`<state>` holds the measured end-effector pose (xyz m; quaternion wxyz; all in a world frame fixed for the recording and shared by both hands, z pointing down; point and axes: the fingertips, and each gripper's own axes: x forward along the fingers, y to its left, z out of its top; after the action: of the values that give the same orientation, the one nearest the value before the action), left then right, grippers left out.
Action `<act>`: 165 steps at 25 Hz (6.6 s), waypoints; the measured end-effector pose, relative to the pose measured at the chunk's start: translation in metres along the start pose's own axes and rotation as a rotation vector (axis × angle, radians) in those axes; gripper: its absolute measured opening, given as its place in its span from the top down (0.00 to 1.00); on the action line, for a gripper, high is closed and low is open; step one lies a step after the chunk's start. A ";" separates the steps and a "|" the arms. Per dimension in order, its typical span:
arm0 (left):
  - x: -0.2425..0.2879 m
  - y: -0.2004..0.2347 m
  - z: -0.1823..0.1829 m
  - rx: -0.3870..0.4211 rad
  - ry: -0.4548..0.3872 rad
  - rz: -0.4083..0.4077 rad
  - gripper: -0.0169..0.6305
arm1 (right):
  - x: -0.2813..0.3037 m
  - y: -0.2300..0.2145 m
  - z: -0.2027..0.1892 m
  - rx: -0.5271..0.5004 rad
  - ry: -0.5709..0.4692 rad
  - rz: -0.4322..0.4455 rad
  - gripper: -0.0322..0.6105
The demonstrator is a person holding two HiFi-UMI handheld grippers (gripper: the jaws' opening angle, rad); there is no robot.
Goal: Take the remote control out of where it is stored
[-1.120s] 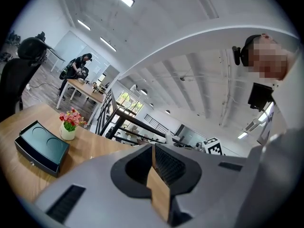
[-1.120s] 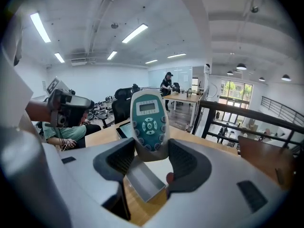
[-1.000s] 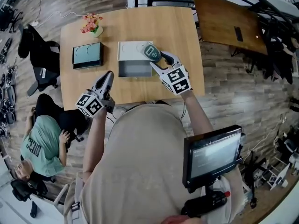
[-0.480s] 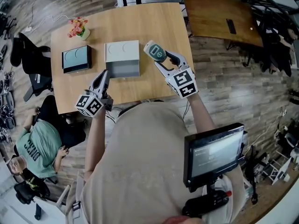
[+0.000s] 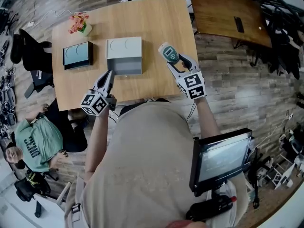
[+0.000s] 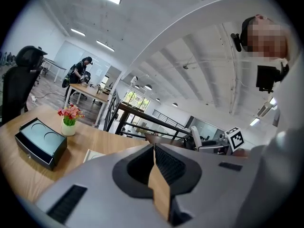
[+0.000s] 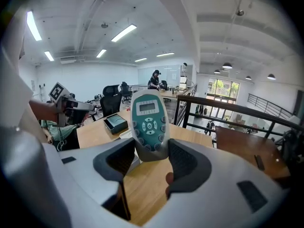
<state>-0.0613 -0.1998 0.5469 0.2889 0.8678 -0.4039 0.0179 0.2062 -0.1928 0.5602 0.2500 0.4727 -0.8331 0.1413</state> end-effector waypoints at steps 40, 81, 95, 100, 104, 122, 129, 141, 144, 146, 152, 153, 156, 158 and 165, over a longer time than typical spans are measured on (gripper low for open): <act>-0.039 0.069 -0.124 -0.083 0.122 0.189 0.96 | 0.089 0.024 -0.199 0.017 0.381 0.098 0.59; -0.079 0.110 -0.189 -0.135 0.222 0.353 0.96 | 0.161 0.062 -0.308 -0.011 0.643 0.185 0.59; -0.076 0.117 -0.192 -0.148 0.243 0.353 0.96 | 0.179 0.062 -0.315 -0.017 0.699 0.164 0.59; -0.075 0.120 -0.190 -0.148 0.248 0.354 0.96 | 0.183 0.061 -0.320 -0.010 0.708 0.159 0.59; -0.071 0.122 -0.188 -0.150 0.248 0.351 0.96 | 0.185 0.059 -0.318 -0.003 0.709 0.152 0.59; -0.058 0.117 -0.155 -0.145 0.191 0.279 0.96 | 0.176 0.059 -0.283 0.041 0.616 0.115 0.38; -0.055 0.103 -0.110 -0.131 0.096 0.212 0.96 | 0.162 0.045 -0.195 0.082 0.324 0.037 0.38; -0.088 0.067 -0.016 -0.136 -0.118 0.049 0.96 | 0.081 0.080 0.011 0.040 -0.156 -0.060 0.56; -0.111 0.060 0.003 -0.120 -0.145 0.009 0.96 | 0.057 0.110 0.052 0.028 -0.244 -0.067 0.58; -0.128 0.057 0.017 -0.088 -0.166 -0.013 0.96 | 0.041 0.130 0.074 0.033 -0.294 -0.071 0.59; -0.189 0.045 0.059 -0.007 -0.234 -0.053 0.96 | -0.005 0.194 0.117 0.011 -0.387 -0.091 0.59; -0.199 0.043 0.062 0.000 -0.247 -0.061 0.96 | -0.012 0.205 0.121 0.004 -0.397 -0.094 0.59; -0.228 0.039 0.067 0.011 -0.272 -0.085 0.96 | -0.032 0.235 0.127 -0.016 -0.424 -0.107 0.62; -0.245 0.038 0.066 0.008 -0.277 -0.104 0.96 | -0.042 0.255 0.128 -0.035 -0.436 -0.115 0.62; -0.284 0.036 0.043 -0.036 -0.265 -0.167 0.96 | -0.073 0.302 0.105 -0.063 -0.432 -0.179 0.62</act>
<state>-0.2867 -0.0437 0.4535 0.2488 0.8879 -0.3651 -0.1283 -0.0512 -0.0346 0.4329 0.0921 0.5558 -0.8261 -0.0119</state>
